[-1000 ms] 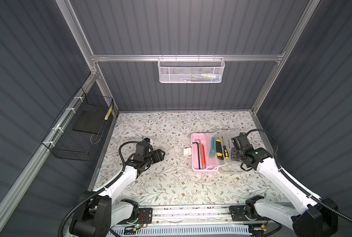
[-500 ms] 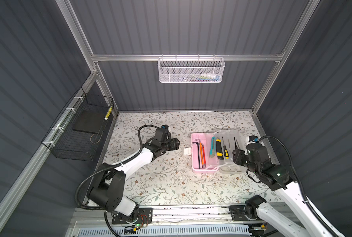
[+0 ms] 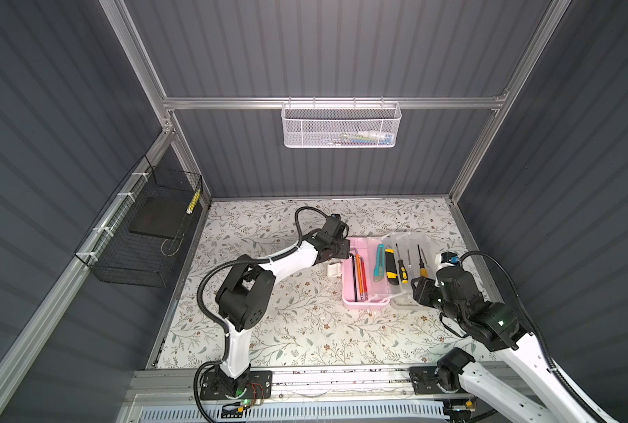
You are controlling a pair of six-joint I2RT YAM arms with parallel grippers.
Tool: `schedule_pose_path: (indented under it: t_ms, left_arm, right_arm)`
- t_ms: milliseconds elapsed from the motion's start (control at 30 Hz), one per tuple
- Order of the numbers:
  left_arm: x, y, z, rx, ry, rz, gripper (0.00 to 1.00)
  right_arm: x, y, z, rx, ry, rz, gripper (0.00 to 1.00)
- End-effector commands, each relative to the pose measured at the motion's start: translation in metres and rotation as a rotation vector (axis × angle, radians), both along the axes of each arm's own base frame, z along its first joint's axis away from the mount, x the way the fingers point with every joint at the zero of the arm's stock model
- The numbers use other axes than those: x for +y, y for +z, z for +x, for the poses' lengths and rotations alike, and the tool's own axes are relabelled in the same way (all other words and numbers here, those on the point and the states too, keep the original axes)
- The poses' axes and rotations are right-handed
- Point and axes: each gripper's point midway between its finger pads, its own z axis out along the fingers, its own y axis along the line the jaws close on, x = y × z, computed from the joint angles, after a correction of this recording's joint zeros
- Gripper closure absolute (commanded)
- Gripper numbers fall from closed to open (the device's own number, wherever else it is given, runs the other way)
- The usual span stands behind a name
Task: Pack the tool kit
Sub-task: 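Grip the pink box rim with the left gripper while the right gripper withdraws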
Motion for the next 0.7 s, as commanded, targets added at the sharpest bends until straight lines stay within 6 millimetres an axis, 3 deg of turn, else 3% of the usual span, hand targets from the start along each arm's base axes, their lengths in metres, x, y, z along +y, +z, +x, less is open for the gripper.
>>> schedule_pose_path:
  t_ms: [0, 133, 333, 567, 667]
  left_arm:
    - [0.013, -0.011, 0.01, -0.001, 0.06, 0.148, 0.38]
    - [0.015, -0.021, 0.021, -0.007, 0.102, 0.198, 0.45]
    - [0.016, -0.037, 0.03, -0.005, 0.134, 0.239, 0.64]
    - [0.018, -0.034, 0.039, -0.027, 0.188, 0.235, 0.97]
    - [0.03, -0.034, 0.041, -0.034, 0.242, 0.249, 1.0]
  right_arm:
    - [-0.005, -0.005, -0.003, 0.009, -0.014, -0.023, 0.48]
    - [-0.007, -0.006, -0.004, 0.004, -0.012, -0.028, 0.48]
    - [-0.009, -0.012, -0.005, 0.003, -0.021, -0.032, 0.48]
    - [-0.007, -0.019, -0.004, 0.014, -0.02, -0.031, 0.48]
    - [-0.01, -0.018, -0.004, 0.005, -0.03, -0.041, 0.47]
